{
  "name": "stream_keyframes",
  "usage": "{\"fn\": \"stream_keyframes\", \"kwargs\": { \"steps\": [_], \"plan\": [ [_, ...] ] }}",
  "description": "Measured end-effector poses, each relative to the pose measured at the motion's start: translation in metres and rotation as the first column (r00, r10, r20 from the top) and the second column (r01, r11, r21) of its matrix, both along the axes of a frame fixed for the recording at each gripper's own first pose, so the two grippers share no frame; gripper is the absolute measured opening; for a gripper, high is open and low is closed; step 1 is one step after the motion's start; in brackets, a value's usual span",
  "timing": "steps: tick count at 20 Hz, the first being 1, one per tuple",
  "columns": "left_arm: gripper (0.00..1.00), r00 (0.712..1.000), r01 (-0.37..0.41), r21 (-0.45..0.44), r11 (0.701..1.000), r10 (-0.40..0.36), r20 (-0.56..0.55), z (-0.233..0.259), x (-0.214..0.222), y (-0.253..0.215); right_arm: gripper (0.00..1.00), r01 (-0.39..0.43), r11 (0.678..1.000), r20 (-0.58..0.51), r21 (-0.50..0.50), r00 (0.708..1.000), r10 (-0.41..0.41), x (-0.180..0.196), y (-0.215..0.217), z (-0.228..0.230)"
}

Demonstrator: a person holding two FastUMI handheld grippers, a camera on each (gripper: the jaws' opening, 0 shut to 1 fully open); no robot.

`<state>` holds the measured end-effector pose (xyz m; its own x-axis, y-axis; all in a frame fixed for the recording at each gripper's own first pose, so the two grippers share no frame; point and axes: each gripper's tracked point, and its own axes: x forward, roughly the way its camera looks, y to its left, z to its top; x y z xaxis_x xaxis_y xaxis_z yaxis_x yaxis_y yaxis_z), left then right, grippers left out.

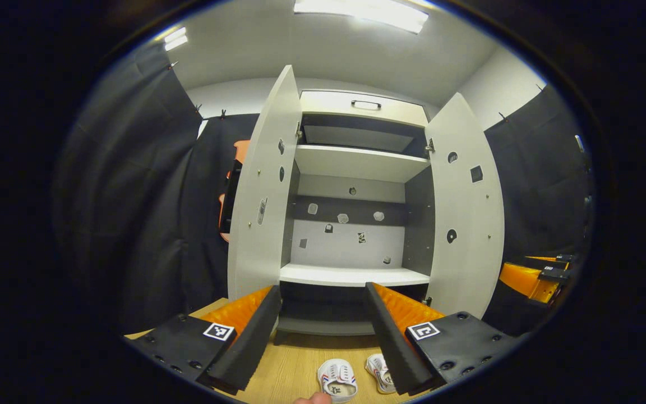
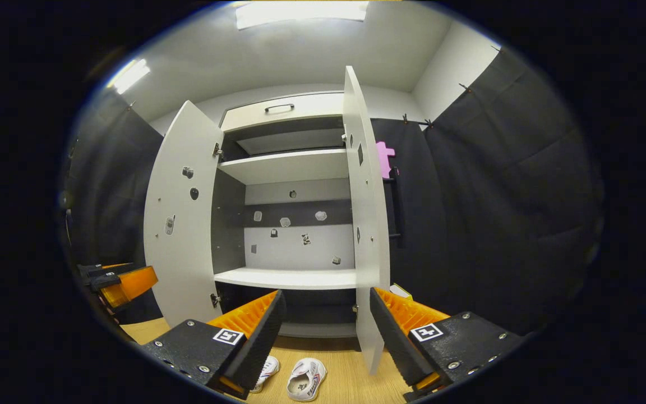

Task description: Grab one shoe with the right hand and put it into the shoe cabinet, grab the other shoe with the left hand and put it into the shoe cabinet; then close the right door with the right hand and the left door with the left hand.

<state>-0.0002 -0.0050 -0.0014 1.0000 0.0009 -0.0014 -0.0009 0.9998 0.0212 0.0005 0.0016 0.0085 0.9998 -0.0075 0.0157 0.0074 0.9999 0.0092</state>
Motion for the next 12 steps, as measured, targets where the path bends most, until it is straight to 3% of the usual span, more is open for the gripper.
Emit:
{"fn": "stream_keyframes", "kwargs": {
  "steps": [12],
  "plan": [
    [0.96,1.000,-0.024,0.007,1.000,0.024,0.000,-0.0015,0.0031,0.0097,0.92,0.000,1.000,-0.008,0.012,1.000,0.000,0.0037,0.0013,-0.0049]
  ]
}}
